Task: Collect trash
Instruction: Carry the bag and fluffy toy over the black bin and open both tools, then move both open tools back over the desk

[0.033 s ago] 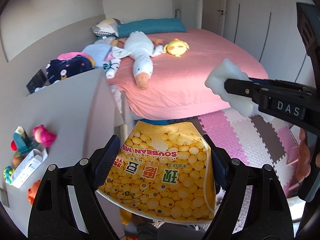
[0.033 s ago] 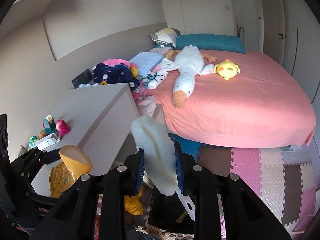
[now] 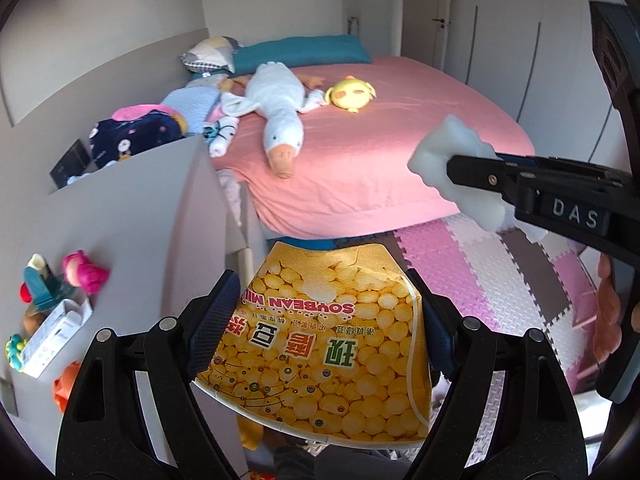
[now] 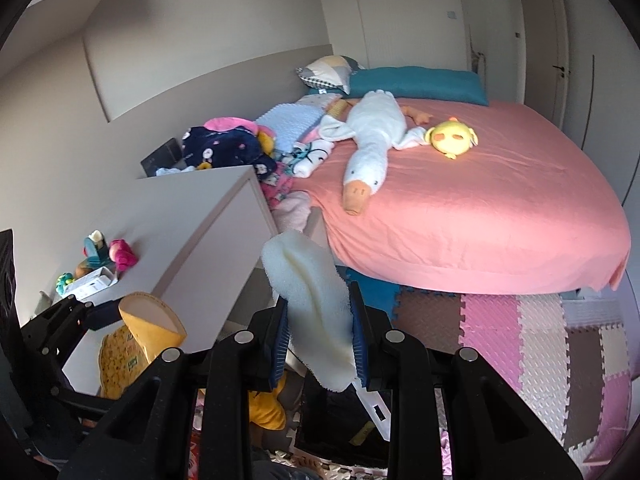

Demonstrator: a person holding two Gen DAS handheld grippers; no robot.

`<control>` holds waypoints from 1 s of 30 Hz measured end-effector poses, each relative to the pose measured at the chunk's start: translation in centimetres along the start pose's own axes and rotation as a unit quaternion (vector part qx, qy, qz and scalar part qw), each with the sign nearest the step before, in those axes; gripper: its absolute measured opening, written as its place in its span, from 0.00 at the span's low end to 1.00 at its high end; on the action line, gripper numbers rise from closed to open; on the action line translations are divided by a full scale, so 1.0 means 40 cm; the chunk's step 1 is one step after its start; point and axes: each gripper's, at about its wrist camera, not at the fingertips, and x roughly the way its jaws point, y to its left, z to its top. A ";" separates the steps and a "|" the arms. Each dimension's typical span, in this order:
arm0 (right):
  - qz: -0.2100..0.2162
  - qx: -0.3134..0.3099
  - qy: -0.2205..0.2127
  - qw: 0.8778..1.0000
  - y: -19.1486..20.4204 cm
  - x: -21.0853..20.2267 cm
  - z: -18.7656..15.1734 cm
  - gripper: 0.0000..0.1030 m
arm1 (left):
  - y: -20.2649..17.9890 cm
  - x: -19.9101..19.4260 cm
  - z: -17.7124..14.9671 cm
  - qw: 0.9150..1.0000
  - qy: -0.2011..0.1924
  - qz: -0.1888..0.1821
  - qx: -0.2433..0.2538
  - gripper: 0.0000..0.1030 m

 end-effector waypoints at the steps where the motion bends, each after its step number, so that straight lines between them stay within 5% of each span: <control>1: -0.002 0.001 0.003 1.000 -0.006 0.004 0.000 0.28 | -0.006 0.004 0.000 1.000 0.002 -0.002 0.002 0.77; 4: -0.011 0.004 0.007 1.000 -0.014 0.015 0.001 0.30 | -0.023 0.015 0.000 1.000 0.007 -0.011 0.007 0.77; 7: -0.016 0.015 0.005 1.000 -0.031 0.020 0.006 0.62 | -0.030 0.029 0.004 0.999 0.016 -0.028 0.016 0.83; 8: -0.026 0.016 0.002 1.000 -0.037 0.020 0.007 0.68 | -0.033 0.034 0.004 0.999 0.020 -0.027 0.018 0.94; 11: -0.047 0.015 0.001 0.999 -0.044 0.021 0.012 0.74 | -0.041 0.041 0.001 0.999 0.023 -0.022 0.024 0.95; 30: -0.025 -0.011 -0.001 1.000 0.036 0.024 0.005 0.80 | 0.012 0.006 -0.032 1.000 0.017 0.004 -0.005 0.95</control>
